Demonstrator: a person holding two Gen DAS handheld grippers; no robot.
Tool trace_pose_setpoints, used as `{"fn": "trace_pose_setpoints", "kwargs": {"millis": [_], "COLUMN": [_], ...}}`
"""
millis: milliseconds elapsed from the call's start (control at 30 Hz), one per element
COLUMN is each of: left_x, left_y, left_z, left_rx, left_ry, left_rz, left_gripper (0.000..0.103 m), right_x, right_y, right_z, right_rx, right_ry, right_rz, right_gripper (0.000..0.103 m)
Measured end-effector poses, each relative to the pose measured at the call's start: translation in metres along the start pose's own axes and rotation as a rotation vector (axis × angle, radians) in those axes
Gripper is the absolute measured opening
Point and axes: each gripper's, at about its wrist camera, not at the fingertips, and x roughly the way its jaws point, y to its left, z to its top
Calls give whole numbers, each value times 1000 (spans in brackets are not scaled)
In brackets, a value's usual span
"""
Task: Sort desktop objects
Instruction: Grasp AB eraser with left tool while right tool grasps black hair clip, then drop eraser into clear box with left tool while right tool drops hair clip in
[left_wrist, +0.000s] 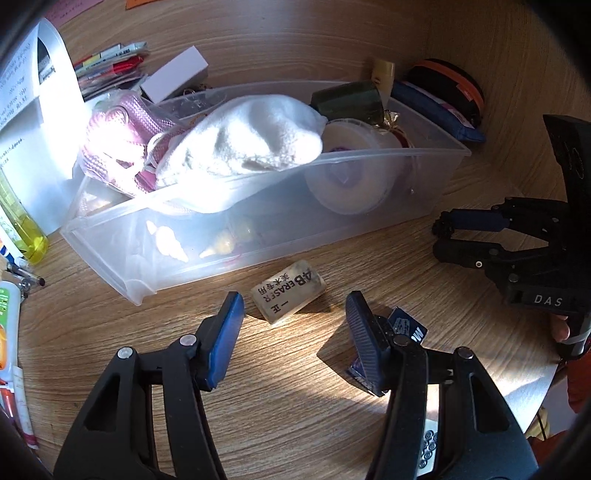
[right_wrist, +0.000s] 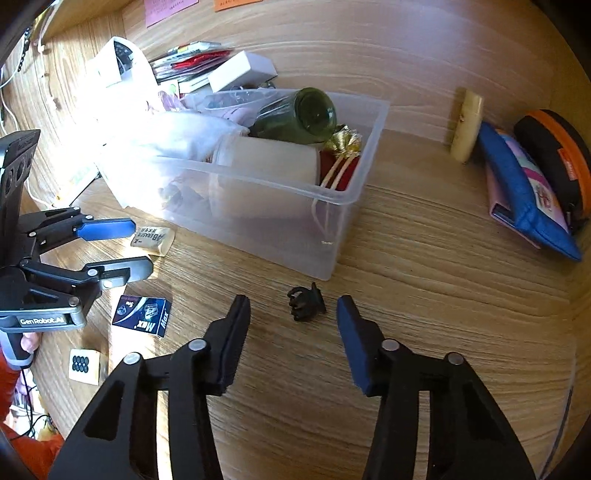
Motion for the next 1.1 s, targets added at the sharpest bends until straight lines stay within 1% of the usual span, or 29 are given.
{"fn": "trace_pose_setpoints", "kwargs": {"millis": [167, 433, 500, 533, 600, 667, 767, 967, 1000, 1100], "left_x": [4, 7, 7, 8, 6, 5, 4, 1, -2, -7], "left_y": [-5, -6, -5, -4, -2, -1, 1, 1, 1, 0], "left_z": [2, 6, 6, 6, 6, 5, 5, 5, 4, 0], "left_rx": [5, -3, -6, -9, -15, -17, -22, -31, -30, -25], "left_ry": [-5, -4, -5, -6, -10, -13, -15, -32, -39, -59], "left_rz": [20, 33, 29, 28, 17, 8, 0, -18, -18, -10], "left_gripper": [57, 57, 56, 53, 49, 44, 44, 44, 44, 44], "right_x": [4, 6, 6, 7, 7, 7, 8, 7, 5, 2], "right_y": [4, 10, 13, 14, 16, 20, 24, 27, 28, 34], "right_z": [0, 2, 2, 3, 2, 2, 2, 2, 2, 0], "right_rx": [-13, -39, -46, -51, -62, -77, -94, -89, -81, -95], "right_ry": [6, 9, 9, 9, 9, 10, 10, -1, -13, -27], "right_rz": [1, 16, 16, 15, 13, 11, 8, 12, -4, -14], "right_gripper": [36, 35, 30, 29, 23, 21, 18, 18, 18, 18]}}
